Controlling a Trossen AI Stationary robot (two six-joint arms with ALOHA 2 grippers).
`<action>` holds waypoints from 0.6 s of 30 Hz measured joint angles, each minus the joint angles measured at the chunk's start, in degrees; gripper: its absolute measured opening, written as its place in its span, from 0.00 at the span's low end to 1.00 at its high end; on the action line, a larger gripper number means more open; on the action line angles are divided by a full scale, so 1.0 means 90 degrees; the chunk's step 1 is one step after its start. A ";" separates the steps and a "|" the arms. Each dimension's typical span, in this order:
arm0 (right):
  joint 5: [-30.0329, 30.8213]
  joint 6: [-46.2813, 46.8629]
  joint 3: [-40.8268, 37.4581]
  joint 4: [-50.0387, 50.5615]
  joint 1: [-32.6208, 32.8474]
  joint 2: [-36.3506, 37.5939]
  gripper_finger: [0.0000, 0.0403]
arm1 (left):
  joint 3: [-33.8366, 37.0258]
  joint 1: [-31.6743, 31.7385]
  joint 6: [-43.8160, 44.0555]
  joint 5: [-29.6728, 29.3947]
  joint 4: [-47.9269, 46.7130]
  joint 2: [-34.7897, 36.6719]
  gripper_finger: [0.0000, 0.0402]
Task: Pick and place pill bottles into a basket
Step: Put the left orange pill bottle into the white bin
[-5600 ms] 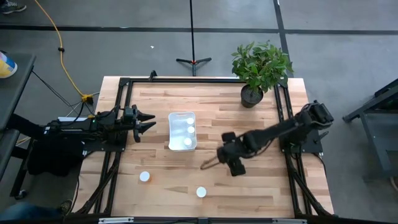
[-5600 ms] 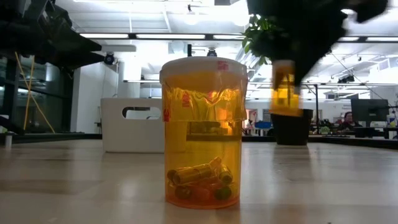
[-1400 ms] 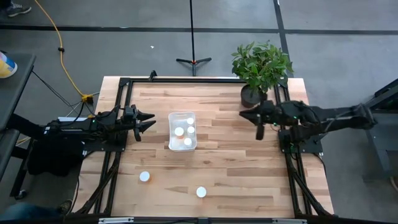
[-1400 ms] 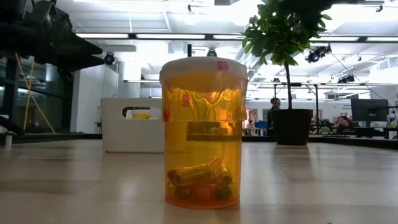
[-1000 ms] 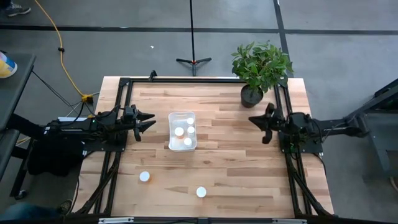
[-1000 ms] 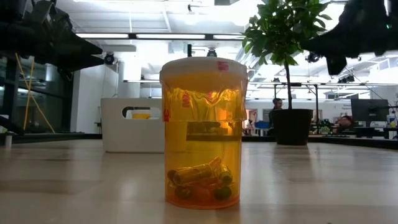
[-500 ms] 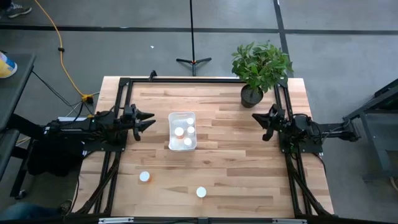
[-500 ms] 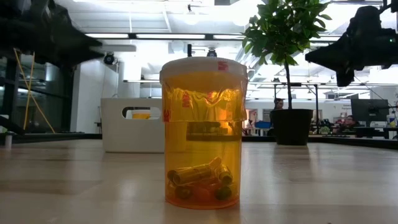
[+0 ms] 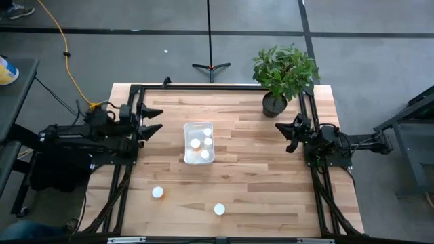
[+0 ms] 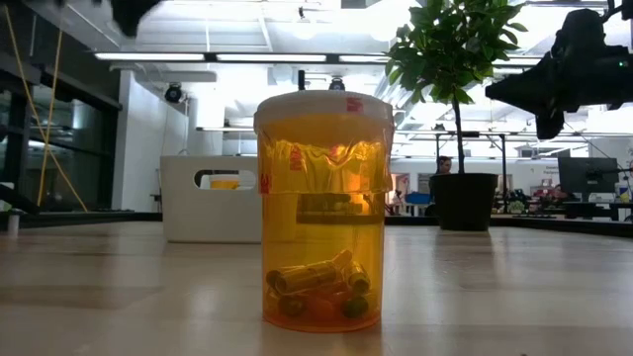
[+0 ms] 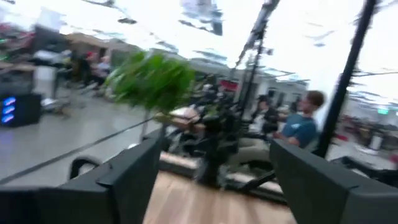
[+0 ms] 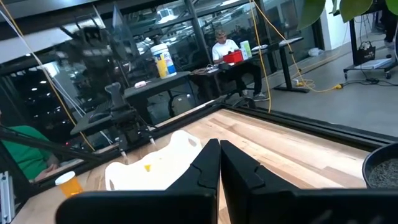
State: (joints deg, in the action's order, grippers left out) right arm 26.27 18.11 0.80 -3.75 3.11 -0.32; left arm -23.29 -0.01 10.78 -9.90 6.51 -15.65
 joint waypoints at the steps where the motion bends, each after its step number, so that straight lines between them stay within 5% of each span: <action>1: 0.0009 -0.0002 0.0000 0.0002 0.0000 0.0000 0.01 | -0.0294 0.0000 -0.0065 0.0133 -0.0047 -0.0245 0.87; 5: 0.0007 -0.0007 0.0000 0.0008 0.0000 0.0000 0.00 | -0.1744 0.0000 -0.0316 0.0820 -0.1375 -0.1266 0.88; 12: -0.0003 -0.0064 0.0000 0.0023 0.0000 0.0000 0.01 | -0.4710 -0.0022 -0.0353 0.1921 -0.4844 -0.3107 0.75; 18: -0.0005 -0.0182 0.0000 0.0027 0.0000 0.0000 0.01 | -0.7078 -0.0687 -0.0558 0.1914 -0.7386 -0.4735 0.64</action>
State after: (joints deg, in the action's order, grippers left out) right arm 26.22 16.47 0.80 -3.51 3.11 -0.32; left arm -86.99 -6.20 5.76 7.32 -59.96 -58.27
